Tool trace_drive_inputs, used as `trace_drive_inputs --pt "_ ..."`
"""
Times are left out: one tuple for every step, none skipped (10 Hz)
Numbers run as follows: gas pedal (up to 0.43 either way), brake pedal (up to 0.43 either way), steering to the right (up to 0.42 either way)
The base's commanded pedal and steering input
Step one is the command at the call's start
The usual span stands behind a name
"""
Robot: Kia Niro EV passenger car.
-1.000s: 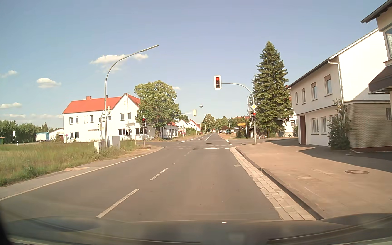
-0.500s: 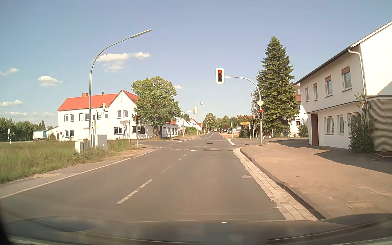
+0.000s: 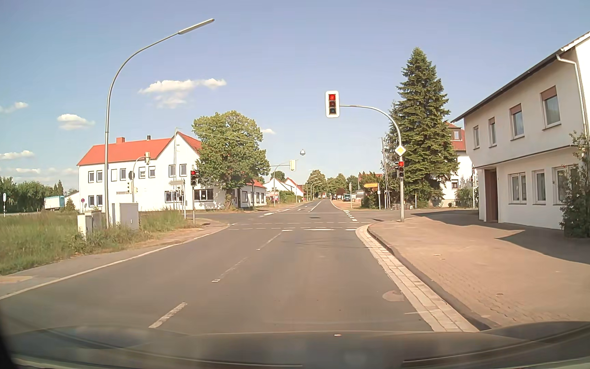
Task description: Follow the waypoints while adhering to traffic rules and regulations
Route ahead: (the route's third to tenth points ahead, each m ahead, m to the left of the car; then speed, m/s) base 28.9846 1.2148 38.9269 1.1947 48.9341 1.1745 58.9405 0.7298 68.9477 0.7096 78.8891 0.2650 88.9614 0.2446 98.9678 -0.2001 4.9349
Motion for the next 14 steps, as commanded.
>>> trace_drive_inputs --pt "0.0 0.116 -0.002" --pt "0.0 0.085 -0.002" --pt "0.0 0.073 -0.002" --pt "0.0 0.055 -0.002" --pt "0.0 0.03 -0.002" --pt "0.0 0.012 -0.002" --pt "0.0 0.006 -0.002" --pt "0.0 0.006 -0.002" --pt "0.0 0.006 -0.002" --pt "0.0 0.006 -0.002" --pt "0.0 0.006 -0.002" --pt "0.0 0.006 0.0" --pt "0.0 0.006 0.002" --pt "0.0 0.006 0.003"
